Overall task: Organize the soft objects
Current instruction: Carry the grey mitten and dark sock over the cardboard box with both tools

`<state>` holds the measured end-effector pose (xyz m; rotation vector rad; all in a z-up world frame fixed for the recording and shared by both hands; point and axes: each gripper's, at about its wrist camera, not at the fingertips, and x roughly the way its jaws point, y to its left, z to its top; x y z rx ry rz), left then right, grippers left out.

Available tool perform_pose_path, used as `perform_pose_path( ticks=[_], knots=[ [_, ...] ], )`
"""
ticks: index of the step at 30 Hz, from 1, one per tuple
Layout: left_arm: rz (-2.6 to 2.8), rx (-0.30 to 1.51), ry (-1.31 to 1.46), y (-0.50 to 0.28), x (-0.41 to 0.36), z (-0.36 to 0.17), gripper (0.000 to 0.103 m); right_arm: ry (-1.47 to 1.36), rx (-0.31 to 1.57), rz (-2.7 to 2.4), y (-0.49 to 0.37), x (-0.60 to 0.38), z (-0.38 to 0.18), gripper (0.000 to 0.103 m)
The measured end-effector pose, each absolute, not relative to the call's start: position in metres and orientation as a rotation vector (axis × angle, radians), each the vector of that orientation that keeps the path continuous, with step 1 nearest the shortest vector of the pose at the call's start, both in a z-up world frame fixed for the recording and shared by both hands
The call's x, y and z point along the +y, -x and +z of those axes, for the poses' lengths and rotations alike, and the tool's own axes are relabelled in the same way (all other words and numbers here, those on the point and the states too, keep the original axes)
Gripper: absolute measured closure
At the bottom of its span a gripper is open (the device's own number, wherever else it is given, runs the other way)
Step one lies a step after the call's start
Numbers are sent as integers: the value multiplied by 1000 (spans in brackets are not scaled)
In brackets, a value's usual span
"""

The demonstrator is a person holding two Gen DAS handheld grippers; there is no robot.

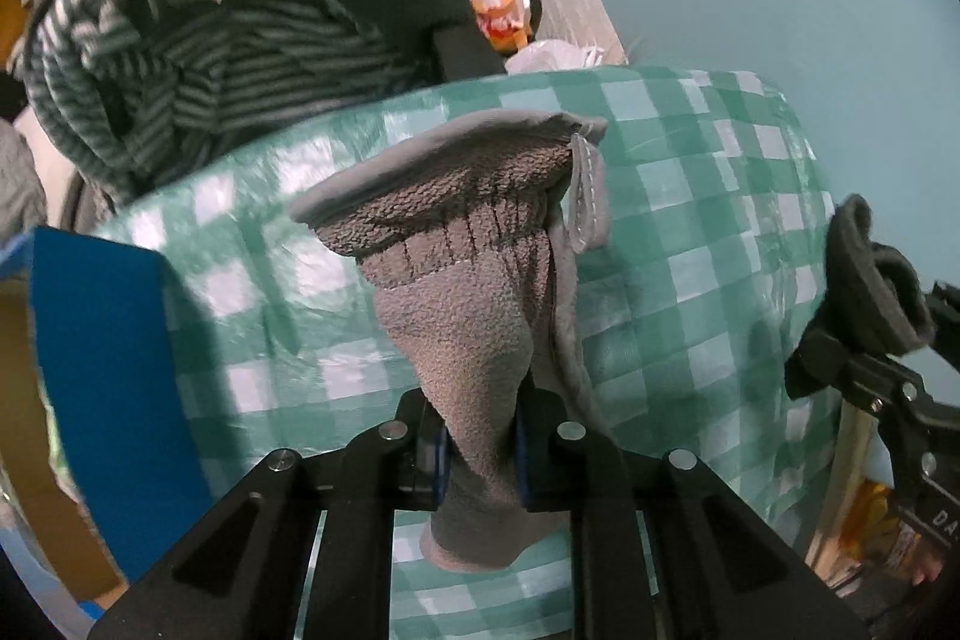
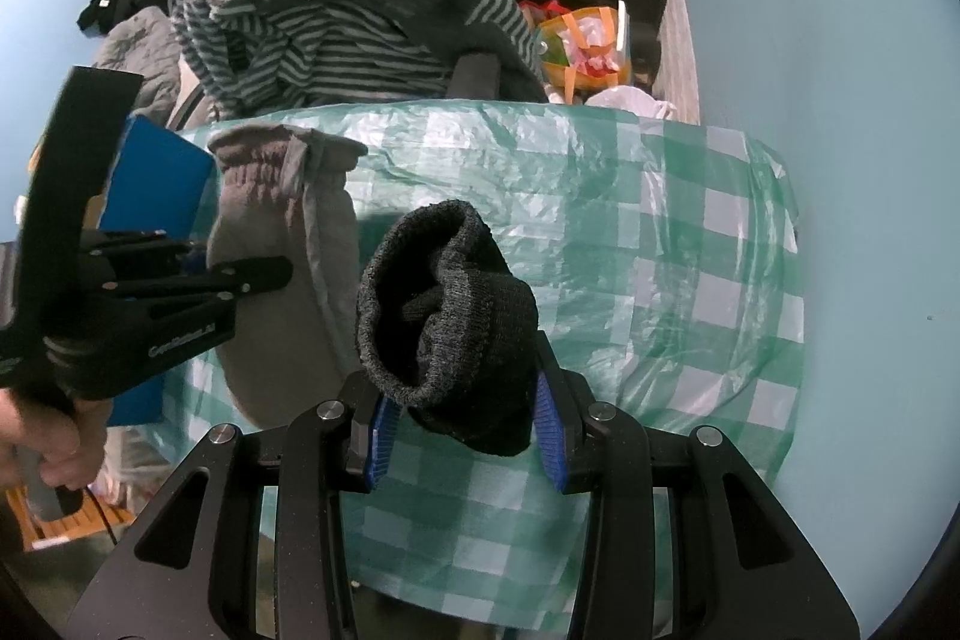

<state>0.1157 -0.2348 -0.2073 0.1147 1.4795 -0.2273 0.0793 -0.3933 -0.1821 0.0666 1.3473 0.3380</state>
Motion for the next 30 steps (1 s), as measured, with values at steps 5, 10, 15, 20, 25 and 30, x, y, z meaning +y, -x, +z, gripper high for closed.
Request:
perform_pose_path(
  ticks=[5, 10, 15, 20, 25, 30],
  knots=[
    [-230, 1422, -184, -108, -233, -185, 88, -54, 1330, 339, -76, -388, -170, 64],
    [-236, 1378, -216, -99, -227, -162, 88, -47, 1312, 335, -71, -382, -156, 64],
    [-230, 1346, -237, -93, -219, -145, 88, -51, 1293, 336, -66, -374, -141, 64],
    [-224, 1309, -249, -85, -208, -127, 87, -59, 1273, 350, -62, -364, -127, 64],
    [-214, 1278, -262, -77, -194, -111, 87, -59, 1255, 361, -59, -350, -114, 64],
    [-212, 1245, -269, -68, -178, -96, 87, -54, 1239, 378, -57, -334, -106, 64]
  ],
)
